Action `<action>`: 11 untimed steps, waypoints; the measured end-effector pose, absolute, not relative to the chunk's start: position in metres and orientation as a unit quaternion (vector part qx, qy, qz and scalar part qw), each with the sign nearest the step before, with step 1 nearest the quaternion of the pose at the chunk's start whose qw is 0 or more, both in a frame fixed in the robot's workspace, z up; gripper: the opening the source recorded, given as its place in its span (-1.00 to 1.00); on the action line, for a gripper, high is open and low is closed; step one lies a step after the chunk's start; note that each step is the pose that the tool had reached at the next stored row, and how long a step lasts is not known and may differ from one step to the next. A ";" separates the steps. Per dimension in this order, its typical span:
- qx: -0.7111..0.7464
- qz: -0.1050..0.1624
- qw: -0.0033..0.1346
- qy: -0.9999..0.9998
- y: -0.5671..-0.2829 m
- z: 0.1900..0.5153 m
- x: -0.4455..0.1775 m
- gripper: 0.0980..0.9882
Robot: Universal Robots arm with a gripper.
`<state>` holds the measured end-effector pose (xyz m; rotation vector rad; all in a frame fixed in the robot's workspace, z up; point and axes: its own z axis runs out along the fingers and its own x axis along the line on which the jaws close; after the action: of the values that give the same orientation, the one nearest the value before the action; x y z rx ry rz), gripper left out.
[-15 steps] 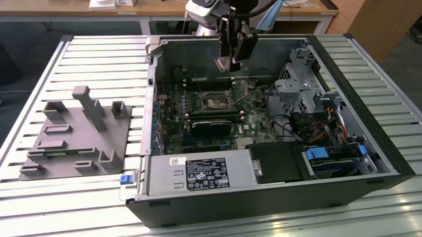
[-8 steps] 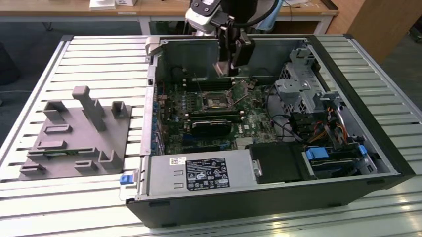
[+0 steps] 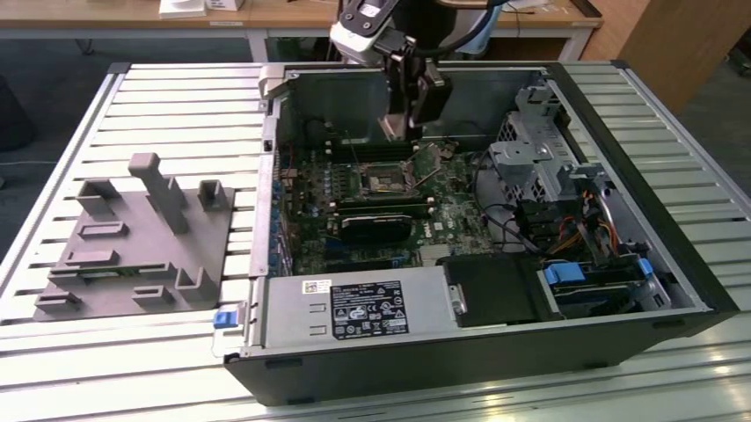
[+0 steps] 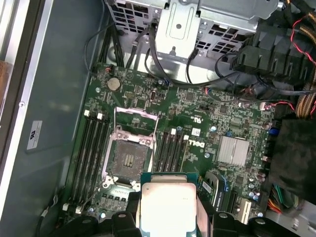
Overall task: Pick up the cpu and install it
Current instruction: 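Place the cpu into insertion slot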
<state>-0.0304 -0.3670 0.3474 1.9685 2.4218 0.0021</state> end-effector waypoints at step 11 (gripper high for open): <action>0.631 -0.006 0.002 0.776 -0.367 0.338 -0.030 -0.01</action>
<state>-0.0304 -0.3670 0.3382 1.9794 2.4344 -0.0193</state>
